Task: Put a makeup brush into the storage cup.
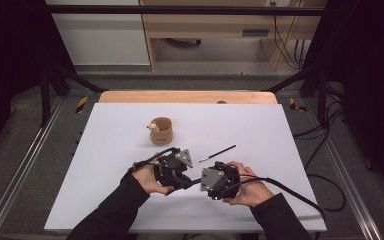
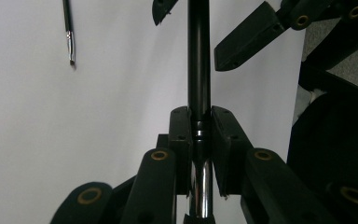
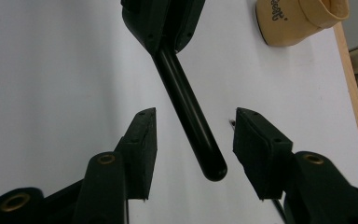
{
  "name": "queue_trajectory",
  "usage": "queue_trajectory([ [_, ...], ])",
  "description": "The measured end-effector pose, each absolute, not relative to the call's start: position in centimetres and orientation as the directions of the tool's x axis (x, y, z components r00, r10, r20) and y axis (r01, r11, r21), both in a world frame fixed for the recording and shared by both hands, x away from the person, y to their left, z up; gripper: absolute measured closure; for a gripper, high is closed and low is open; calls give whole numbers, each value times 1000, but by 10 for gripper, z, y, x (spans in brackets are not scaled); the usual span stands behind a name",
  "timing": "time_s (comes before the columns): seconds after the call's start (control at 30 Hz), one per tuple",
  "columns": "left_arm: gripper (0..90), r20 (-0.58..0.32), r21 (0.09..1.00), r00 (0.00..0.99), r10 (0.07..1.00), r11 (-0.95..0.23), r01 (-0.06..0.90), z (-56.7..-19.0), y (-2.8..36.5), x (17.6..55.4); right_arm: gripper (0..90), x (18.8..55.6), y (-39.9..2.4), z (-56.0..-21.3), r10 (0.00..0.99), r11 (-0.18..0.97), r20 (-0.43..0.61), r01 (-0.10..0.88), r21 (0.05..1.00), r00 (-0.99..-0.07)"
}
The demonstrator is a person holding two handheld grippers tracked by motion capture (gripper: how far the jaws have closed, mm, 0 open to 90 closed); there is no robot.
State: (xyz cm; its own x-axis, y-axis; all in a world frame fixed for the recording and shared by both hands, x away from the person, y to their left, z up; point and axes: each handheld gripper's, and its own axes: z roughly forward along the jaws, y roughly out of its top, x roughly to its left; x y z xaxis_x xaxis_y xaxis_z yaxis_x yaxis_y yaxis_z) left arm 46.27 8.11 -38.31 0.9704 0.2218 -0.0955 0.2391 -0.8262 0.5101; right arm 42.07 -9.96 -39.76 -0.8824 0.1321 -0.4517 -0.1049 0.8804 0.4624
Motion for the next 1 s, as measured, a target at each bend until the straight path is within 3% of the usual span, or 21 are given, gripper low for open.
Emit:
queue_trajectory([
  [1.0,784,-118,513,971,206,-825,237,-385,73,460,701,417,-93,-405,47,894,-498,-186,409,-866],
])
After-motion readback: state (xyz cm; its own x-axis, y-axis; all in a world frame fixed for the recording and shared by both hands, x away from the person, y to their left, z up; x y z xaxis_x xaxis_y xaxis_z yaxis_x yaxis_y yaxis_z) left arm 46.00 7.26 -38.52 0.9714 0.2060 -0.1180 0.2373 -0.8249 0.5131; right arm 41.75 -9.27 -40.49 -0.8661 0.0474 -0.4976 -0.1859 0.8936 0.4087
